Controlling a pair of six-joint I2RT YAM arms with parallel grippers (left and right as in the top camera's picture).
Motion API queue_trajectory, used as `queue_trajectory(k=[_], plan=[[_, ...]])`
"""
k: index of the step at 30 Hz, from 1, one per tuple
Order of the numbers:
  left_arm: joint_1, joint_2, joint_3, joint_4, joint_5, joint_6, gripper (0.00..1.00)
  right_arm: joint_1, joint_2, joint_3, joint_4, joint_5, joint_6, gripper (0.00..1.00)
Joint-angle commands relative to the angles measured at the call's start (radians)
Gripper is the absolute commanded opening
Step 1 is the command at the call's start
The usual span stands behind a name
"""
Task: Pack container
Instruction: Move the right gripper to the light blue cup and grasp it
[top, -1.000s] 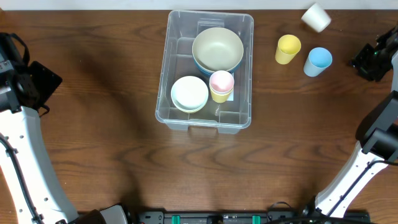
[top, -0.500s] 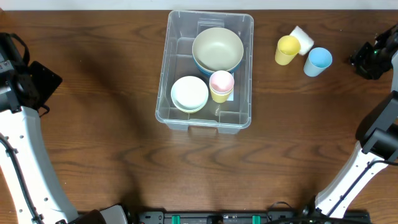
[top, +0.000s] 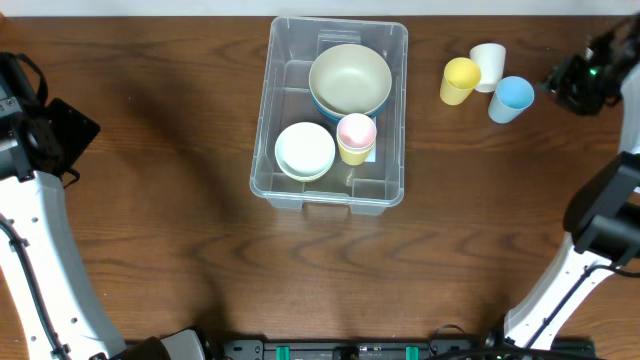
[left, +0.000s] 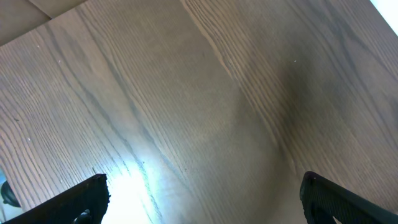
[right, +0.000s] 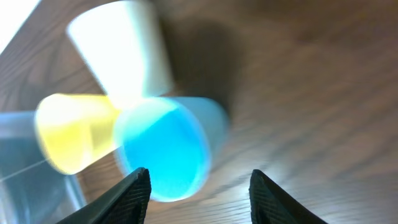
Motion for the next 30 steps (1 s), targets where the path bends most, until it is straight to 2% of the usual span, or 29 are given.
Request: queue_trajectory(k=[1,6,9,23,28,30], plan=[[0.005,0.0,0.014,-0.003,-0.012,0.013,0.98,0.062,-0.031,0.012,0.0,0.033,-0.032,0.54],[0.005,0.0,0.014,-0.003,-0.012,0.013,0.98,0.128,-0.029,0.012,-0.004,0.293,0.019,0.52],[0.005,0.0,0.014,-0.003,-0.012,0.013,0.98,0.139,-0.029,0.012,-0.009,0.367,0.048,0.5],[0.005,0.0,0.014,-0.003,-0.012,0.013,0.98,0.134,-0.026,-0.048,0.01,0.372,0.051,0.5],[0.005,0.0,0.014,-0.003,-0.012,0.013,0.98,0.135,-0.025,-0.136,0.071,0.374,0.075,0.42],[0.005,0.0,0.014,-0.003,-0.012,0.013,0.98,0.133,-0.025,-0.163,0.084,0.384,0.097,0.42]])
